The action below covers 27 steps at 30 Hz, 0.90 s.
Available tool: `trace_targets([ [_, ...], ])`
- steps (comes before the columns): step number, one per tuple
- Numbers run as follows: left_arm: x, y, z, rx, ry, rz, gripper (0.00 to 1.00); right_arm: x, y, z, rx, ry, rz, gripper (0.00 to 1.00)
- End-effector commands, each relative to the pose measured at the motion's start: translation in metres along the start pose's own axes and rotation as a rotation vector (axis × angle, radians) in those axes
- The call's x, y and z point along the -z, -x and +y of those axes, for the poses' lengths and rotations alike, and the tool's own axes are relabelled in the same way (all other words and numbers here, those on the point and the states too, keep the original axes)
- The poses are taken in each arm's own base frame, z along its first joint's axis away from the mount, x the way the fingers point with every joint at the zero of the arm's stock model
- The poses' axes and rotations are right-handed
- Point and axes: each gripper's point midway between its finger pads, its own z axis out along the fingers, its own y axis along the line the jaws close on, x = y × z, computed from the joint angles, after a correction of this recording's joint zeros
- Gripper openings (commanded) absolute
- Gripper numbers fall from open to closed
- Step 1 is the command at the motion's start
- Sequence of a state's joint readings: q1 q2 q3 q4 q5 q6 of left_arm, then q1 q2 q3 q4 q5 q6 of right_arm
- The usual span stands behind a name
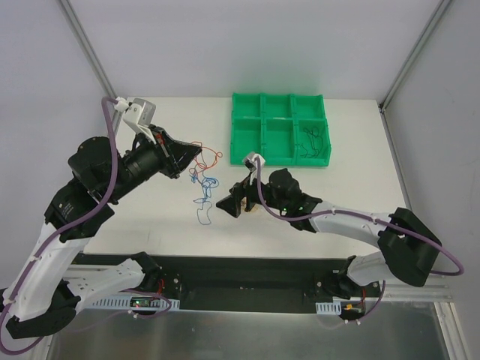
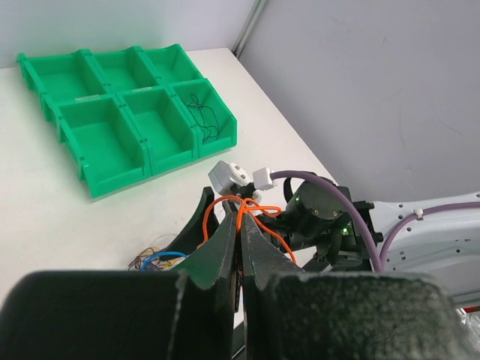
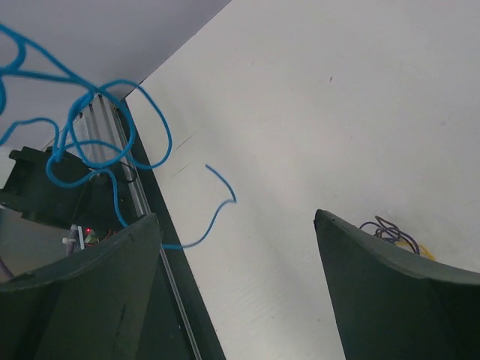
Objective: Untangle the cables
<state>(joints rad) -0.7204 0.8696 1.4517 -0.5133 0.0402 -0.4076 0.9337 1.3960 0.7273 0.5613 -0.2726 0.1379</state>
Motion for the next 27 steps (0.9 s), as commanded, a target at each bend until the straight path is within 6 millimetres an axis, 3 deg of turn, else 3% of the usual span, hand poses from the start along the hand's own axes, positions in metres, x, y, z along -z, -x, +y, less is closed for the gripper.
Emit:
trace_targets([
  [1, 0.010, 0.027, -0.010, -0.012, -0.025, -0.090, 0.00, -0.004, 0.025, 0.027, -0.014, 0.111, -0.105, 0.86],
  [7, 0.009, 0.025, -0.006, -0.003, -0.008, -0.090, 0.00, -0.018, 0.041, 0.062, 0.005, 0.177, -0.174, 0.87],
  [15, 0.013, 0.028, -0.008, -0.010, -0.014, -0.099, 0.00, -0.045, 0.030, 0.048, 0.047, 0.128, -0.145, 0.86],
  [20, 0.016, 0.034, -0.014, -0.011, -0.036, -0.110, 0.00, -0.062, 0.019, 0.044, 0.067, 0.130, -0.099, 0.79],
  [22, 0.017, 0.037, -0.015, -0.011, -0.036, -0.117, 0.00, -0.067, 0.015, 0.046, 0.048, 0.144, -0.085, 0.70],
  [24, 0.018, 0.037, -0.014, -0.015, -0.032, -0.119, 0.00, -0.071, 0.011, 0.049, 0.030, 0.160, -0.067, 0.53],
  [27, 0.019, 0.037, -0.012, -0.027, -0.025, -0.126, 0.00, -0.074, 0.008, 0.054, 0.004, 0.185, -0.043, 0.16],
])
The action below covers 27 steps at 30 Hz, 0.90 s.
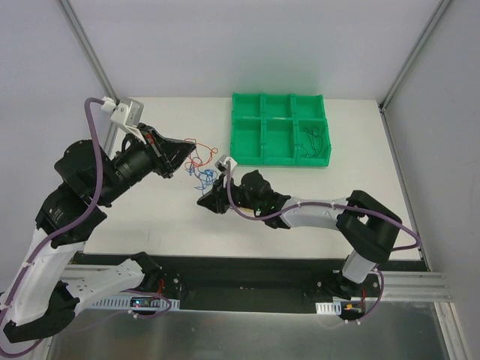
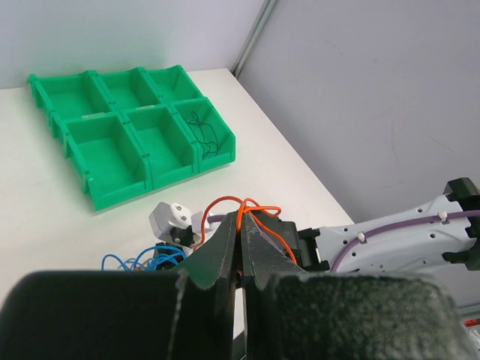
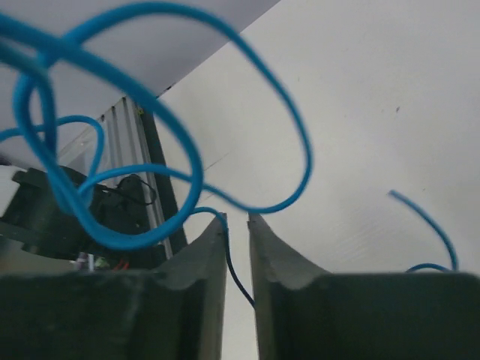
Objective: Untangle the cables
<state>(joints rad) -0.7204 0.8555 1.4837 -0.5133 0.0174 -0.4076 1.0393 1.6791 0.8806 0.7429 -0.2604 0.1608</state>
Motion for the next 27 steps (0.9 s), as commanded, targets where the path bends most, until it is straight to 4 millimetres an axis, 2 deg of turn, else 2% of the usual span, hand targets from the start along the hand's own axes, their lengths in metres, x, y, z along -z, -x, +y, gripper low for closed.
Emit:
trace_targets([
  [1, 0.009, 0.025, -0.005, -0.035, -0.004, -0.089, 0.00, -0.009, 0.021, 0.022, -0.013, 0.074, -0.034, 0.00],
  [3, 0.014, 0.035, 0.001, -0.064, 0.030, -0.125, 0.00, -0.004, 0.013, 0.004, -0.058, -0.007, -0.026, 0.00],
  [7, 0.041, 0.068, 0.039, -0.169, 0.259, -0.258, 0.00, 0.022, -0.016, -0.045, -0.216, -0.157, -0.003, 0.00],
  [9, 0.060, 0.082, 0.063, -0.223, 0.403, -0.316, 0.00, 0.046, -0.024, -0.069, -0.259, -0.240, -0.019, 0.00],
  [10, 0.069, 0.086, 0.073, -0.258, 0.470, -0.330, 0.00, 0.060, -0.020, -0.078, -0.274, -0.272, -0.041, 0.00],
  [14, 0.086, 0.083, 0.114, -0.368, 0.718, -0.306, 0.00, 0.121, -0.010, -0.104, -0.310, -0.375, -0.075, 0.00],
  [17, 0.078, 0.064, 0.134, -0.401, 0.818, -0.242, 0.00, 0.163, 0.011, -0.099, -0.253, -0.436, -0.091, 0.00],
  [19, 0.061, 0.041, 0.142, -0.395, 0.809, -0.184, 0.00, 0.183, 0.041, -0.085, -0.180, -0.450, -0.108, 0.00],
  [20, 0.047, 0.021, 0.146, -0.377, 0.792, -0.139, 0.00, 0.192, 0.052, -0.079, -0.157, -0.463, -0.088, 0.00],
  [24, -0.007, -0.049, 0.141, -0.242, 0.627, 0.028, 0.00, 0.221, 0.083, -0.069, -0.105, -0.540, -0.022, 0.00],
  [27, -0.030, -0.074, 0.125, -0.177, 0.511, 0.113, 0.00, 0.243, 0.095, -0.066, -0.101, -0.591, -0.014, 0.00],
])
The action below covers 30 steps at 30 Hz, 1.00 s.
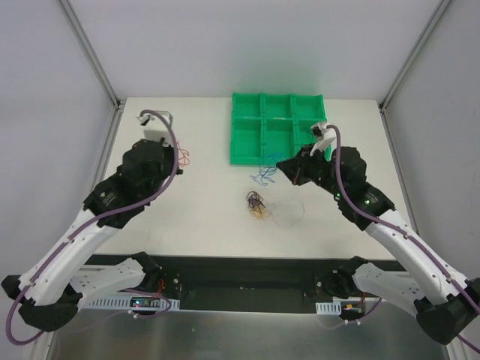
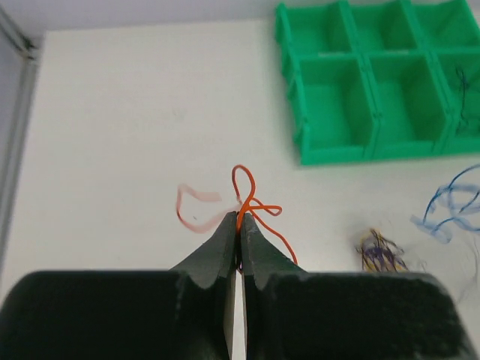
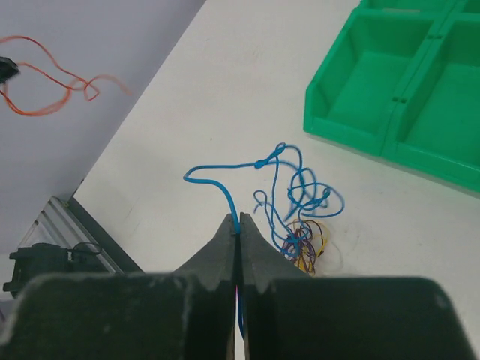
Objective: Untangle the cables
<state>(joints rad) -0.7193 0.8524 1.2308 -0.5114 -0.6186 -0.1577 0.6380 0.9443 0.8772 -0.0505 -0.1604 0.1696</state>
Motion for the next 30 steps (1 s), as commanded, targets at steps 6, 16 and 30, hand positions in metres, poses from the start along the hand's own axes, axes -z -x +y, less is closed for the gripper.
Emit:
trace_targets([
  [6, 0.002, -0.013, -0.094, 0.131, -0.454, 0.164, 0.00, 0.034, -0.059, -0.019, -0.002, -0.041, 0.282, 0.00],
  [16, 0.017, -0.030, -0.161, 0.187, -0.934, 0.384, 0.00, 0.051, -0.099, -0.044, 0.011, -0.154, 0.456, 0.62],
  [30, 0.022, -0.076, -0.189, 0.128, -1.245, 0.476, 0.00, 0.007, -0.016, 0.091, 0.114, 0.417, 0.202, 0.69],
])
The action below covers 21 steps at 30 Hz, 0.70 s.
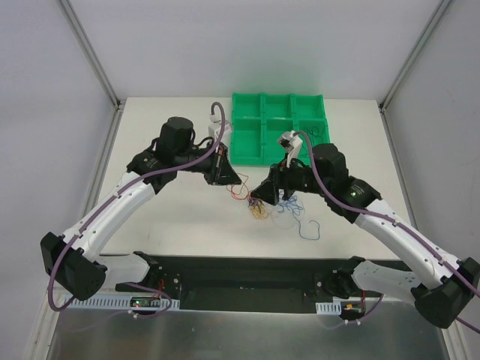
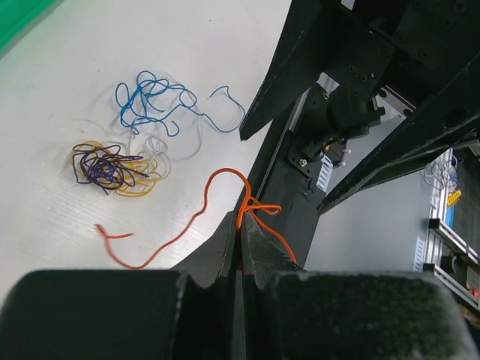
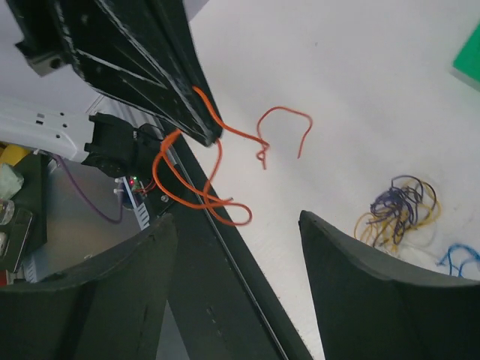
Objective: Untangle the cables
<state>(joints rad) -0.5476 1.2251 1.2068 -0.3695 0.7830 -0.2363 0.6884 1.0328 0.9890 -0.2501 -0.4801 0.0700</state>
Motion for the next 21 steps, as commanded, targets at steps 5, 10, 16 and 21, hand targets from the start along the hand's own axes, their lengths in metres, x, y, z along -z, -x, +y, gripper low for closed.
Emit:
trace_targets([
  [5, -0.001, 0.002, -0.007, -0.084, -0.101, -0.022, 0.00, -0.027, 0.028, 0.039, 0.083, 0.135, -0.053, 0.57],
  [10, 0.001, 0.000, 0.000, -0.088, -0.079, -0.035, 0.00, -0.035, 0.029, 0.025, 0.068, 0.063, -0.051, 0.02],
  [16, 0.010, 0.003, 0.055, 0.007, 0.165, -0.107, 0.18, -0.022, 0.020, 0.010, 0.080, -0.030, -0.062, 0.00],
  [21, 0.029, -0.004, 0.108, 0.127, 0.377, -0.142, 0.53, 0.001, 0.045, -0.025, 0.059, -0.270, -0.133, 0.01],
])
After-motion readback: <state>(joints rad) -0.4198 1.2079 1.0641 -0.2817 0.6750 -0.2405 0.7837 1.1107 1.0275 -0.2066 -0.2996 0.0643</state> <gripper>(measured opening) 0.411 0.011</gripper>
